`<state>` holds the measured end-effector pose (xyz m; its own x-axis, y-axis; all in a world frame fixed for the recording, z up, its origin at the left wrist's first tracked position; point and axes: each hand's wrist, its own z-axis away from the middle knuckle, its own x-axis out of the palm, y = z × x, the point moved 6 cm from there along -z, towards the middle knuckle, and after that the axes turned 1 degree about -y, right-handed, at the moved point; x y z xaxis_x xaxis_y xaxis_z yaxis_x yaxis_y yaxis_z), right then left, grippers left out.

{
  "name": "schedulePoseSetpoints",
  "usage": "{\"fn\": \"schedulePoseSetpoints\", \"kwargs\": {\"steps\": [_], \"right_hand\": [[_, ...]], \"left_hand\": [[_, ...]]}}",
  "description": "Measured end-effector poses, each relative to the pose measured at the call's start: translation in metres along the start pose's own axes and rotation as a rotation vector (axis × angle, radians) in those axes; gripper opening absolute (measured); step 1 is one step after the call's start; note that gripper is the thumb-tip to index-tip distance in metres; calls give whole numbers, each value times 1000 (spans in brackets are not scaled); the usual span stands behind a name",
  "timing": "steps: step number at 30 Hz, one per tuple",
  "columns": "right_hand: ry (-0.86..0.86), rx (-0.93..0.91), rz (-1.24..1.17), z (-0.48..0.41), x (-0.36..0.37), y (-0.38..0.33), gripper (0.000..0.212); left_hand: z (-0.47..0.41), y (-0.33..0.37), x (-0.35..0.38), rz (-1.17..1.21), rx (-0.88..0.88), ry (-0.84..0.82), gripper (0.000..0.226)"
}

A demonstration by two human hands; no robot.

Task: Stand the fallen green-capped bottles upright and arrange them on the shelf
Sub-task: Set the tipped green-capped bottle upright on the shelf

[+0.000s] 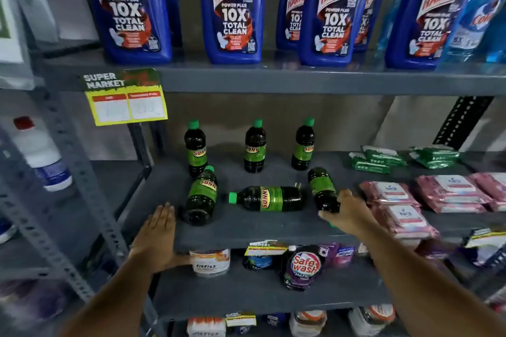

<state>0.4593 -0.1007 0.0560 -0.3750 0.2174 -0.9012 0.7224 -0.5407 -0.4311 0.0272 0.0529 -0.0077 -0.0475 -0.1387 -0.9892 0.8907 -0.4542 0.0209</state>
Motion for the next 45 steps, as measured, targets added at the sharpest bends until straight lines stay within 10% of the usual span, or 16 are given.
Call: {"fn": "schedulePoseSetpoints", "kwargs": {"steps": [16, 45], "right_hand": [[299, -54, -163, -21, -85, -29, 31], [128, -116, -283, -54, -48, -38, 85]], "left_hand": [[-17, -10, 3, 54, 51, 138, 153], [-17, -10, 2, 57, 20, 155, 144]]}}
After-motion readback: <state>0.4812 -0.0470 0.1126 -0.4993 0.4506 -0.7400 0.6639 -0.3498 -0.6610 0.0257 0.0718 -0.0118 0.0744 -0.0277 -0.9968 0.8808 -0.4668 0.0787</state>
